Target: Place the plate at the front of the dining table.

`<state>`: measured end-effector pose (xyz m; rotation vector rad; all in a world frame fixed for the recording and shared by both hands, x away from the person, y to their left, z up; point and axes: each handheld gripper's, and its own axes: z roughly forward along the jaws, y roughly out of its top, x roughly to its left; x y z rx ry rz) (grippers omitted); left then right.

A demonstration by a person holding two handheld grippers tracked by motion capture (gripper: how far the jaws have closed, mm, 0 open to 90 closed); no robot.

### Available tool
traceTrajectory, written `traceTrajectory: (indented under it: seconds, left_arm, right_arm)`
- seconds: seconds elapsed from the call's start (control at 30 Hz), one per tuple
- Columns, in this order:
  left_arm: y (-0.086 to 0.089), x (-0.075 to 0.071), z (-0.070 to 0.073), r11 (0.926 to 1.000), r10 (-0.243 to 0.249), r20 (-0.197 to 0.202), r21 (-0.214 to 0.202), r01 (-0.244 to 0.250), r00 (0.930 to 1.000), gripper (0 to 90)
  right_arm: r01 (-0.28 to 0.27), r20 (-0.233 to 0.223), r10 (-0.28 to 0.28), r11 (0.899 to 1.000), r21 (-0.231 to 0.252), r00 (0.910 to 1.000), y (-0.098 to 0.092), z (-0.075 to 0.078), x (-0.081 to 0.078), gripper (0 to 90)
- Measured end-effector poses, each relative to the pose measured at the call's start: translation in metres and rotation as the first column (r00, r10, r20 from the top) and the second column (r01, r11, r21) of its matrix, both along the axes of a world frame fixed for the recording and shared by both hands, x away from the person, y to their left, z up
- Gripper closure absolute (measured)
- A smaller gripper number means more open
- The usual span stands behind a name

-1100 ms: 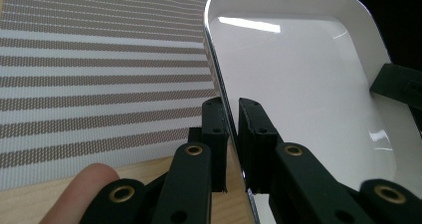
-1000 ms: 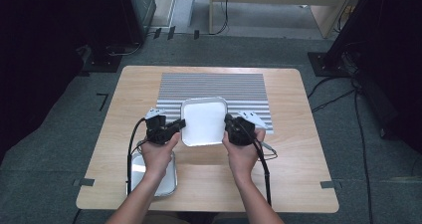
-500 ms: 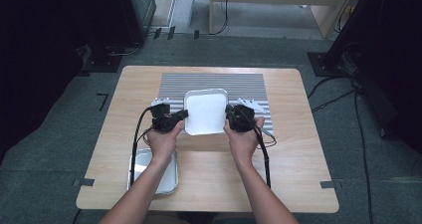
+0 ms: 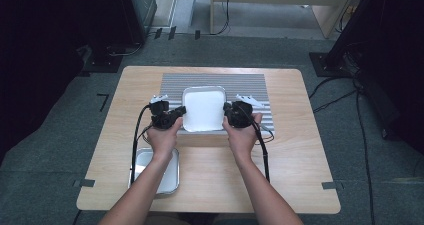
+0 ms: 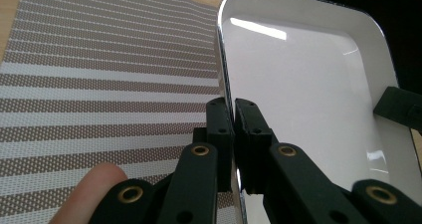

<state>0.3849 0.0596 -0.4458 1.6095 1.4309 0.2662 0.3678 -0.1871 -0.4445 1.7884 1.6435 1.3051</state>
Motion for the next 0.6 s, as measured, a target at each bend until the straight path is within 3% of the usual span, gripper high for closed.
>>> traceTrajectory:
  seconds: [0.17, 0.33, 0.6]
  left_arm:
    - [-0.001, -0.002, 0.009, 0.9998, 0.017, 0.011, 0.006, -0.017, 0.9998, 86.9]
    - [-0.001, -0.011, 0.029, 0.9988, 0.048, 0.045, 0.004, -0.048, 0.9978, 87.5]
    - [-0.004, -0.012, 0.055, 0.9984, 0.035, 0.081, 0.041, -0.038, 0.9961, 87.7]
  right_arm:
    - [-0.008, 0.009, 0.008, 1.0, -0.006, 0.9999, 0.001, 0.008, 0.002, 89.8]
    - [-0.027, 0.027, 0.026, 1.0, 0.015, 0.9993, 0.0, 0.022, -0.001, 89.8]
    - [-0.036, 0.047, 0.035, 0.999, 0.012, 0.9983, -0.002, 0.046, -0.006, 89.7]
